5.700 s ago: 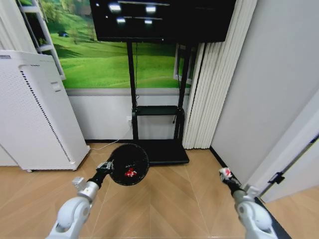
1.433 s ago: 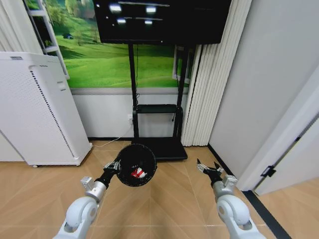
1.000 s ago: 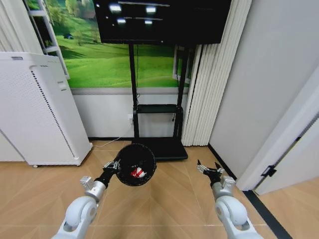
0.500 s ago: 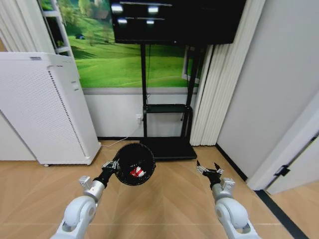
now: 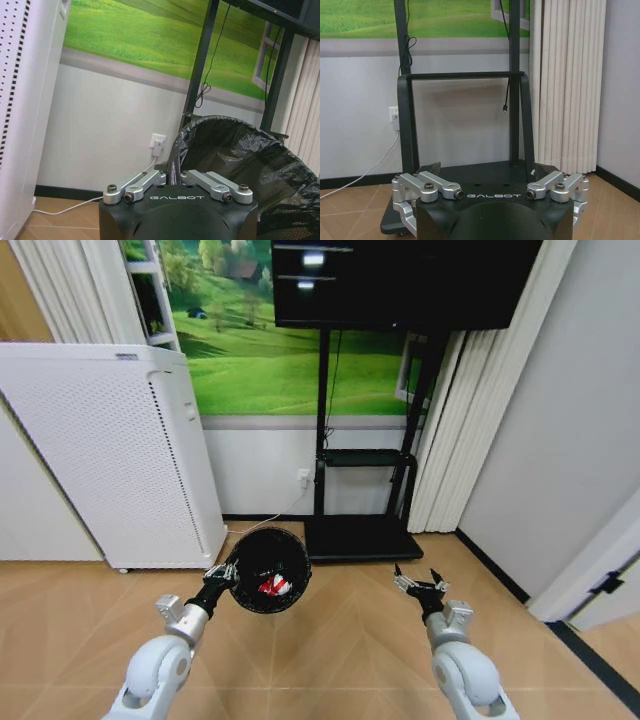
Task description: Pick up the trash bin and place the garbage on the floor into it.
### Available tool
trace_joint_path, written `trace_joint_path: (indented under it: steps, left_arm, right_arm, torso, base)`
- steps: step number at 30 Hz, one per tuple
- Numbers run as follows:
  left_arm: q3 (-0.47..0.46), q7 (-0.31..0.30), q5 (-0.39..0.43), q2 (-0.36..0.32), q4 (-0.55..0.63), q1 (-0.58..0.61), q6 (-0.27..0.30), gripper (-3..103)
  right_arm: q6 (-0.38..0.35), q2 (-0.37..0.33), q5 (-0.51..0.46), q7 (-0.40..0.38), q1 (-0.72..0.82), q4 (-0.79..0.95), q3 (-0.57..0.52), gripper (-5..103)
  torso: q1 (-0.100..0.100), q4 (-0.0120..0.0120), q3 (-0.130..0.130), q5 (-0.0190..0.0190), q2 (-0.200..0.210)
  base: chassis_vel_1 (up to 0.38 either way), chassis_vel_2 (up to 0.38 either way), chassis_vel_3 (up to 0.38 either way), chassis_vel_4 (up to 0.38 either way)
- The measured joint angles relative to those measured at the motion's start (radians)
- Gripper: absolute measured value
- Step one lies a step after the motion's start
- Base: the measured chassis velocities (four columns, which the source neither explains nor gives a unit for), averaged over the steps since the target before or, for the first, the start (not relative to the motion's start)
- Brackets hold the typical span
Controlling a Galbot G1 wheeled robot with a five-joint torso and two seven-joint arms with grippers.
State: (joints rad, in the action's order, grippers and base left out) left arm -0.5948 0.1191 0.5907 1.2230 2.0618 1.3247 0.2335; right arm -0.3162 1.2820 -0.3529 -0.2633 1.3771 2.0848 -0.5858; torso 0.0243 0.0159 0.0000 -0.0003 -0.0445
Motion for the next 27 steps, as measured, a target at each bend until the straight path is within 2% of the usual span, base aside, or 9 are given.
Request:
trace_joint_path:
  steps: [11,27]
  left_arm:
    - [-0.018,0.012,0.009,-0.005,0.001,0.003,-0.004,7]
    - [-0.022,0.021,0.01,-0.001,-0.006,0.001,-0.009,7]
  right_arm:
    - [-0.003,0.012,0.033,-0.002,0.014,0.012,0.005,100]
    - [-0.011,0.013,0.041,-0.01,0.017,0.021,0.01,100]
  torso:
    - [0.0,0.0002,0.0,0.0005,0.0]
    - [0.0,0.0,0.0,0.0003,0.0]
  base:
    - [0.018,0.013,-0.019,-0.016]
    - [0.102,0.111,-0.098,-0.103]
